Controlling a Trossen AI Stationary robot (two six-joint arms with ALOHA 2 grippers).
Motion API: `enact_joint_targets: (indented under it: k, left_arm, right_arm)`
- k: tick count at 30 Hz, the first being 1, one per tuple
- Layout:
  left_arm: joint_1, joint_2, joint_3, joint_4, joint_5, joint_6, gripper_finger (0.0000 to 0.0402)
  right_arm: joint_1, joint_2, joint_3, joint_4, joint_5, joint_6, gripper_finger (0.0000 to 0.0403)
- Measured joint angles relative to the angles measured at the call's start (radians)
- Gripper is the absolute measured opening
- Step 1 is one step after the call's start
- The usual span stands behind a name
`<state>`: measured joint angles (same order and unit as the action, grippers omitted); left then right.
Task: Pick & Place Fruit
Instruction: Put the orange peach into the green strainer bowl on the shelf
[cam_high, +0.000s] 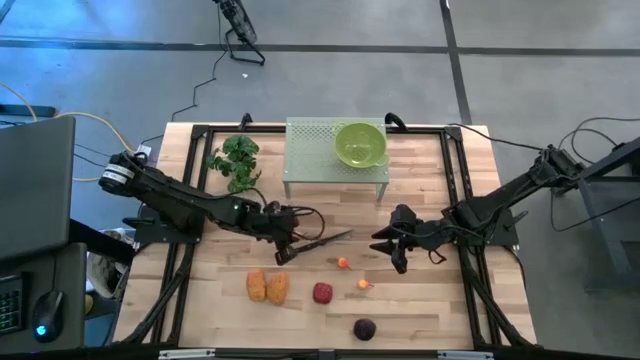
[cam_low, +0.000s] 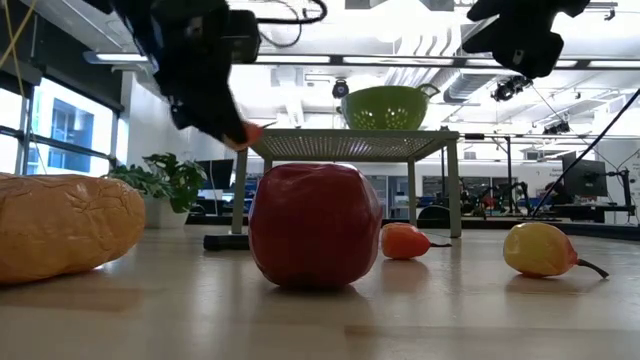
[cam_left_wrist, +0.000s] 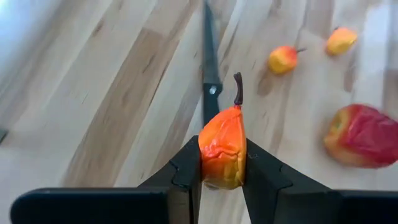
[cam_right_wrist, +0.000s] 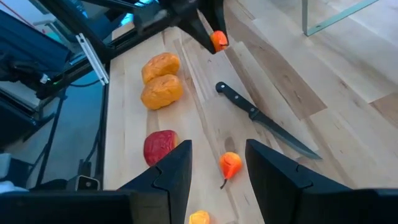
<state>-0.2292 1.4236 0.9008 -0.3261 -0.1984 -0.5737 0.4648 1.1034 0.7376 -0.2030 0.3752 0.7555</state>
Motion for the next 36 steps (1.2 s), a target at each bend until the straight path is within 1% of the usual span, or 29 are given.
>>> enact_joint_targets:
  k: [2,4,6,13,15,17,25,30,36]
  left_arm:
    - [0.013,-0.030,-0.028,0.002,0.001,0.001,0.0076]
    - [0.030,-0.061,-0.058,0.069,0.002,0.014,0.0076]
    - [0.052,-0.091,-0.090,0.098,0.017,0.026,0.0076]
    - [0.134,-0.167,-0.201,0.292,0.113,0.095,0.0076]
    - [0.158,-0.164,-0.216,0.386,0.147,0.102,0.0076]
    - [0.185,-0.177,-0.234,0.409,0.184,0.109,0.0076]
    - [0.213,-0.176,-0.230,0.608,0.237,0.202,0.0076]
    - [0.244,-0.176,-0.230,0.674,0.243,0.231,0.0076]
    - [0.271,-0.176,-0.229,0.787,0.290,0.271,0.0076]
  right_arm:
    - [0.000,0.000,0.000,0.003,0.000,0.000,0.0144]
    - [0.000,0.000,0.000,0.005,0.000,0.000,0.0144]
    - [0.000,0.000,0.000,0.006,0.001,0.000,0.0144]
    - [0.000,0.000,0.000,0.000,0.018,0.000,0.0144]
    - [0.000,0.000,0.000,0.000,0.018,0.000,0.0144]
    - [0.000,0.000,0.000,0.000,0.018,0.000,0.0144]
    - [0.000,0.000,0.000,-0.001,0.019,0.000,0.0144]
    - [0.000,0.000,0.000,-0.001,0.019,0.000,0.0144]
    - [0.000,0.000,0.000,0.003,0.019,0.000,0.0144]
